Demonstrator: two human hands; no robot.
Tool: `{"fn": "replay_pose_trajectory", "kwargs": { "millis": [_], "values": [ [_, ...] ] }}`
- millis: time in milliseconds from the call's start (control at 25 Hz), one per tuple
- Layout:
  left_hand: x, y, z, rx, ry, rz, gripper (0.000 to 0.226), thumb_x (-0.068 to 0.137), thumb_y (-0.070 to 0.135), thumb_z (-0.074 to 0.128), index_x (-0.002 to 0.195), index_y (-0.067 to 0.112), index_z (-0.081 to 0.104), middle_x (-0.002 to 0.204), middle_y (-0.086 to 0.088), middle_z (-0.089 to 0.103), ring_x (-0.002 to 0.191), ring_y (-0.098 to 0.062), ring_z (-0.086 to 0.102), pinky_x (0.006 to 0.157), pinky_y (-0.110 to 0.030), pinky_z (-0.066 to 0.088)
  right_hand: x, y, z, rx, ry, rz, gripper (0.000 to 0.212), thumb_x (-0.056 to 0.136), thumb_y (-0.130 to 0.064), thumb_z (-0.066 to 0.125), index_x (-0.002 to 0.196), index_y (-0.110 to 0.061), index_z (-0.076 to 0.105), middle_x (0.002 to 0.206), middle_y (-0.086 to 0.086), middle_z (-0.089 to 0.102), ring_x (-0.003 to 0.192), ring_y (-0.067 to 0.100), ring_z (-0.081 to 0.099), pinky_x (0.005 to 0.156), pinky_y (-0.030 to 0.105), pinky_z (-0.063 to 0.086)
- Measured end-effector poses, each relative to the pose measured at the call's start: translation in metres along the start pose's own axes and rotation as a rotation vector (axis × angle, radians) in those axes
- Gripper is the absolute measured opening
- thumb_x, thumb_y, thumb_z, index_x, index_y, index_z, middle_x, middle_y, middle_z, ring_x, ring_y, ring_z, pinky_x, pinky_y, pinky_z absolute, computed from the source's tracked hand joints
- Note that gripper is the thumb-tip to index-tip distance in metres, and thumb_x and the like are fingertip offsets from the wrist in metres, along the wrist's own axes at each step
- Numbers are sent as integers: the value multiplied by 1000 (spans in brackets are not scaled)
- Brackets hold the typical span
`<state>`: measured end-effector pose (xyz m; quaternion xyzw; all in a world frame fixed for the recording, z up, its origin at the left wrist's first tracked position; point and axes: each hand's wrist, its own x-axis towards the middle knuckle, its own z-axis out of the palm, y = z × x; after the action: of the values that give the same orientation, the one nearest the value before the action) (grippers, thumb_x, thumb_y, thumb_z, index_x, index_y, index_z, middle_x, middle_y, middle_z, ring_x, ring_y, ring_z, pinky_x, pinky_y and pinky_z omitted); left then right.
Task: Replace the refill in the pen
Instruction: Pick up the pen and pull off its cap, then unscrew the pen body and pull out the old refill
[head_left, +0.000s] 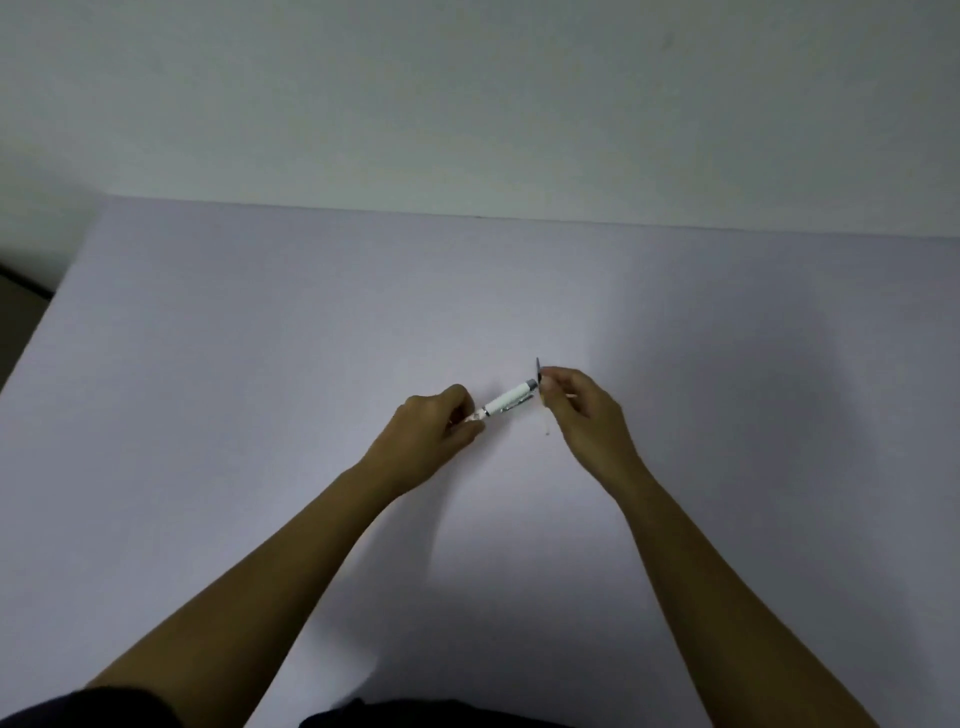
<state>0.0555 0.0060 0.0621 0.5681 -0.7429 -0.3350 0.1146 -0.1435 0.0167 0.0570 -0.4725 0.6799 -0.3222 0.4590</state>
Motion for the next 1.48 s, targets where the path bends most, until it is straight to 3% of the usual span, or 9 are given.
{"fn": "replay_pose_trajectory", "kwargs": {
  "millis": [160,320,560,760,880,1040,1160,1320,1480],
  "values": [
    [-17,5,7,56,68,275,18,92,25,55,101,12,64,78,0,61,58,-8,46,55,-19,34,-15,-12,9,37,-2,-42,18,88,-30,59,98,-19,70,88,-1,71,86,16,67,74,20,50],
    [-27,10,11,195,327,291,33,89,39,43,104,25,69,69,4,62,53,-14,54,43,-21,33,-28,-13,8,156,14,11,21,88,-32,60,98,-16,70,94,4,73,88,18,70,86,33,56],
    [-33,18,8,230,457,331,25,87,42,50,93,31,72,56,7,61,45,-13,54,40,-17,31,-42,-18,1,279,-34,9,8,86,-23,64,90,-17,69,89,2,74,86,14,72,83,26,56],
    [-34,14,-1,226,452,282,28,85,48,51,90,31,73,54,7,58,44,-12,52,43,-12,21,-48,-18,-2,308,-91,-19,14,86,-14,63,99,-15,69,98,2,73,92,11,69,81,15,53],
    [-35,5,1,243,377,252,35,83,50,51,99,27,71,67,7,66,54,-12,59,44,-15,33,-43,-5,-7,294,20,-6,14,87,-16,62,98,-21,68,97,3,69,82,12,62,74,18,47],
    [-42,-7,14,47,305,114,29,88,21,60,115,10,60,80,-1,64,58,-15,53,57,-25,46,-18,40,-20,204,203,154,29,84,-17,66,112,-14,57,103,6,61,93,17,58,71,18,46],
    [-43,-7,18,-54,283,29,12,88,12,59,100,9,59,75,1,58,58,-6,48,54,-7,33,-10,72,-15,8,162,191,27,80,-14,71,103,-6,60,95,4,63,91,18,59,66,13,43],
    [-39,-3,21,-39,304,104,15,86,13,63,101,10,64,75,5,51,63,1,46,58,-4,31,-2,85,-2,-111,143,182,20,79,-10,69,98,-4,66,87,4,62,80,17,59,65,15,41],
    [-37,-1,20,-59,310,126,18,84,11,66,102,11,67,76,2,53,61,-7,48,59,-4,34,2,90,6,-192,144,162,20,81,-11,67,100,-4,66,91,8,67,81,17,59,76,22,43]
  ]
}}
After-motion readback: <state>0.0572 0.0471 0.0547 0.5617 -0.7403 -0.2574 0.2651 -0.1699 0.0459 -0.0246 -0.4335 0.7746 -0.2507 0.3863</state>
